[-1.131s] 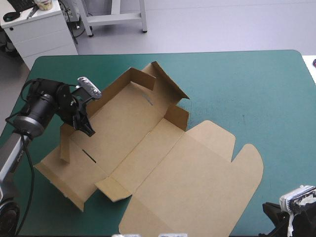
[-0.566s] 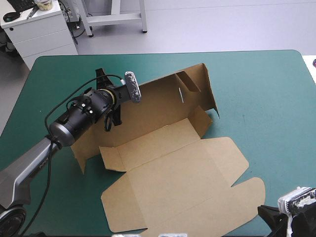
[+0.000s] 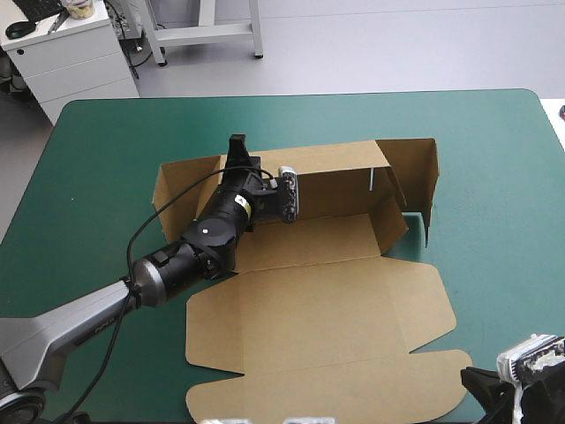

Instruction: Fold the box

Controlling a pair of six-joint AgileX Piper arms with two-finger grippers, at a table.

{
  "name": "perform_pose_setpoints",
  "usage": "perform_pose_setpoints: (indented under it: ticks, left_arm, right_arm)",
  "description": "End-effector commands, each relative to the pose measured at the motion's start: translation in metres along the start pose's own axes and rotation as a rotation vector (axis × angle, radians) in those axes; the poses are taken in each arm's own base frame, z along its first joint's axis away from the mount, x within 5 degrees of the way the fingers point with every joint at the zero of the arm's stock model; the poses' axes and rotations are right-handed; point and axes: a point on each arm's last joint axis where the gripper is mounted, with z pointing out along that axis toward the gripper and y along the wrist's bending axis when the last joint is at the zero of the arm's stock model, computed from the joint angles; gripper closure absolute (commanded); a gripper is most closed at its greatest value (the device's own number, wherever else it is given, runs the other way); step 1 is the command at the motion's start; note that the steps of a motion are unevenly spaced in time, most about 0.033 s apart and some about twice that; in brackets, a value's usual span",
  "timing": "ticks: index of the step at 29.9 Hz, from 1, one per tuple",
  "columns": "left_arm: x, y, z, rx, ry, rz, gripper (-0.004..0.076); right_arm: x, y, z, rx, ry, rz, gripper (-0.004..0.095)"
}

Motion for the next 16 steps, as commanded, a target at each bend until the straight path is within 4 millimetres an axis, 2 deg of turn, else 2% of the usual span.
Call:
perform_pose_setpoints:
  ticks: [1, 10, 16]
  left_arm:
    - [-0.005, 0.011, -0.013, -0.127, -0.069, 0.005, 0.0734]
    - [0.002, -0.016, -0.013, -0.103, -0.074, 0.058, 0.0734]
    - [0.001, -0.018, -0.013, -0.088, -0.092, 0.063, 0.0734]
  right_arm:
    - [-0.005, 0.002, -0.003, -0.007, -0.004, 0.005, 0.0909]
    - [-0.005, 0.002, -0.003, -0.004, -0.006, 0.007, 0.0908]
    - [-0.005, 0.002, -0.003, -0.007, -0.004, 0.009, 0.0893]
